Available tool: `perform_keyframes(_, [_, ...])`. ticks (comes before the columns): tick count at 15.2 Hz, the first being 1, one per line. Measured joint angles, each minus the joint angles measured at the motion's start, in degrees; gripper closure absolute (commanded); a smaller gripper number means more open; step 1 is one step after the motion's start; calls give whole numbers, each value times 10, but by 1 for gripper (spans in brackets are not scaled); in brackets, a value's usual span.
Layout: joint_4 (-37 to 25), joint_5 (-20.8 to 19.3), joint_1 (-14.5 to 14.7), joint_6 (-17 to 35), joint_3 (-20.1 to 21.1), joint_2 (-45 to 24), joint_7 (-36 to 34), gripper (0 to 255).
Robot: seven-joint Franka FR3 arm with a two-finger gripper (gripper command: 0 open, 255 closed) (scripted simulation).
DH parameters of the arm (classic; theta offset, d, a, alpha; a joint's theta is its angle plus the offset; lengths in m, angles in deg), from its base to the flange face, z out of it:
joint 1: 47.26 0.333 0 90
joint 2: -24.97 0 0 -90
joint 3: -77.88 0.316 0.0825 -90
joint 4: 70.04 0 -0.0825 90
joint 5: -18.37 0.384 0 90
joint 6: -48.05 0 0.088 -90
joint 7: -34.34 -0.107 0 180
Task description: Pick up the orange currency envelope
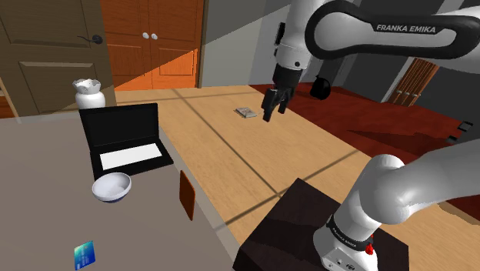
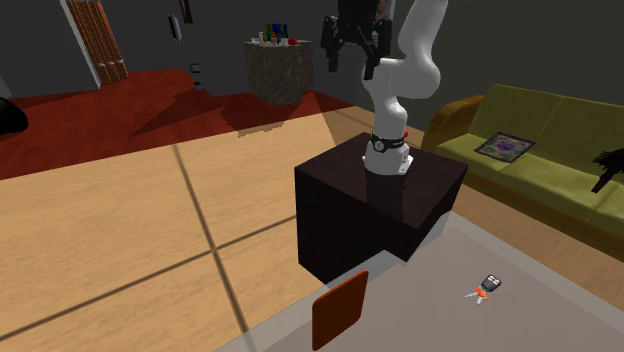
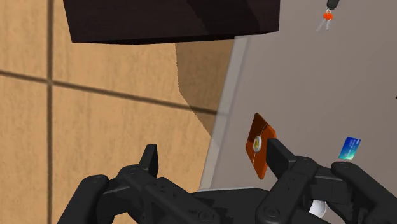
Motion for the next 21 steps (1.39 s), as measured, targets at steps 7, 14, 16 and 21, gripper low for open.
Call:
perform_keyframes(7, [18,10,0,116,45,-103,-67,0])
perform_keyframes(14, [-12,-7,-4,220,85,-244,-144,0])
perform_keyframes(16, [-22,-18,-5,249,93,-287,-167,0])
perform_keyframes(21, [-77,-59,-2,303,104,-406,-228,0])
